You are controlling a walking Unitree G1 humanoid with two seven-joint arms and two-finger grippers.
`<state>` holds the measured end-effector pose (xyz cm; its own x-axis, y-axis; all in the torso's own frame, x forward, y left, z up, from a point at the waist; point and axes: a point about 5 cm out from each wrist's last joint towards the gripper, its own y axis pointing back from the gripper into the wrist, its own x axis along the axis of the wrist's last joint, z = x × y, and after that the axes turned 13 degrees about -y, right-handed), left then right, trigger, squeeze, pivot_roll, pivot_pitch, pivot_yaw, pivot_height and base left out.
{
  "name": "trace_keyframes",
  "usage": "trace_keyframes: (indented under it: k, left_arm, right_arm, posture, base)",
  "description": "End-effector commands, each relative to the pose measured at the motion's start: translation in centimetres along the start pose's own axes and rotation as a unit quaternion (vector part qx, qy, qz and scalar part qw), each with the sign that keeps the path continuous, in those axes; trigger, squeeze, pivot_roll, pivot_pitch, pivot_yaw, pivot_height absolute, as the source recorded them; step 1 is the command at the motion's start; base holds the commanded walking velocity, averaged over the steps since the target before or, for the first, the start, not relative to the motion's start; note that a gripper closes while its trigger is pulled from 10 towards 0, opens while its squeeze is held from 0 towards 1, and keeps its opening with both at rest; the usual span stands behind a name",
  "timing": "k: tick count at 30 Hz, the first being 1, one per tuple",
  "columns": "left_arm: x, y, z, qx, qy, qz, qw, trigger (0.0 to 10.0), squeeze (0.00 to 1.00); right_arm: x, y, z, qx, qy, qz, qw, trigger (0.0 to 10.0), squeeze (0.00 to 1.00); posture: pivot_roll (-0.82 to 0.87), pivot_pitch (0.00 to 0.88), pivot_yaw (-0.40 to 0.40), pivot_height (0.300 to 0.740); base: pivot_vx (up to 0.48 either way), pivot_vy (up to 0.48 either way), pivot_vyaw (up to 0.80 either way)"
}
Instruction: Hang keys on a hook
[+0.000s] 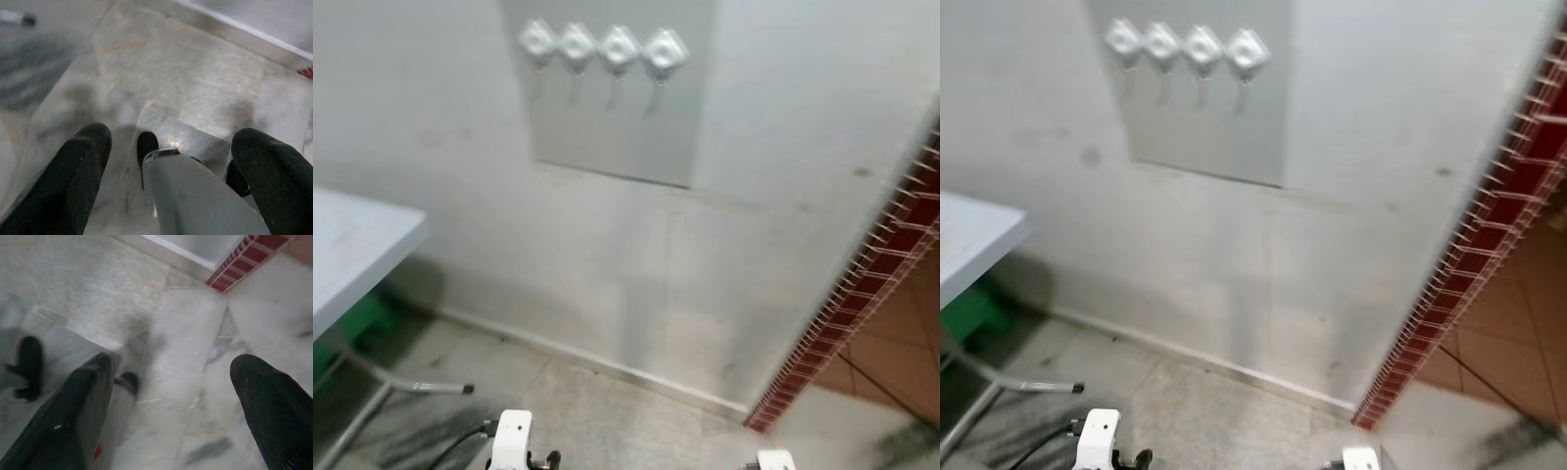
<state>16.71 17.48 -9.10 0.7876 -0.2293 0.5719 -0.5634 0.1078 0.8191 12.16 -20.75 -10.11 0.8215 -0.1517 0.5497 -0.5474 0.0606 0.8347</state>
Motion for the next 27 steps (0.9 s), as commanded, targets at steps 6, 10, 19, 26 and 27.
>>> trace_keyframes:
  k: [6,10,19,26,27]
  left_arm:
    - [-0.57,0.27,-0.88,0.012,0.007,-0.008,1.0,10.0,0.0]
    - [-0.61,0.27,-0.83,0.011,0.011,-0.008,1.0,10.0,0.0]
    - [-0.51,0.24,-0.78,0.014,0.022,-0.004,1.0,10.0,0.0]
    - [-0.13,0.15,-0.66,0.013,0.028,0.006,1.0,10.0,0.0]
    - [-0.13,0.15,-0.66,0.013,0.028,0.006,1.0,10.0,0.0]
  right_arm:
    - [0.67,-0.33,-1.33,0.017,-0.003,0.011,1.0,10.0,0.0]
    - [0.62,-0.32,-1.35,0.017,-0.003,0.011,1.0,10.0,0.0]
    - [0.86,-0.39,-1.38,0.017,-0.005,0.013,1.0,10.0,0.0]
    - [1.04,-0.45,-1.44,0.017,-0.005,0.014,1.0,10.0,0.0]
    - [1.04,-0.45,-1.44,0.017,-0.005,0.014,1.0,10.0,0.0]
  posture:
    - [-0.04,0.0,-0.015,0.74]
    - [-0.04,0.0,-0.016,0.74]
    - [-0.03,0.0,-0.02,0.74]
    - [-0.03,0.0,-0.024,0.74]
    - [-0.03,0.0,-0.024,0.74]
  base:
    - [0.0,0.0,0.8]
    - [0.0,0.0,0.8]
    - [0.0,0.0,0.8]
    - [0.0,0.0,0.8]
    - [0.0,0.0,0.8]
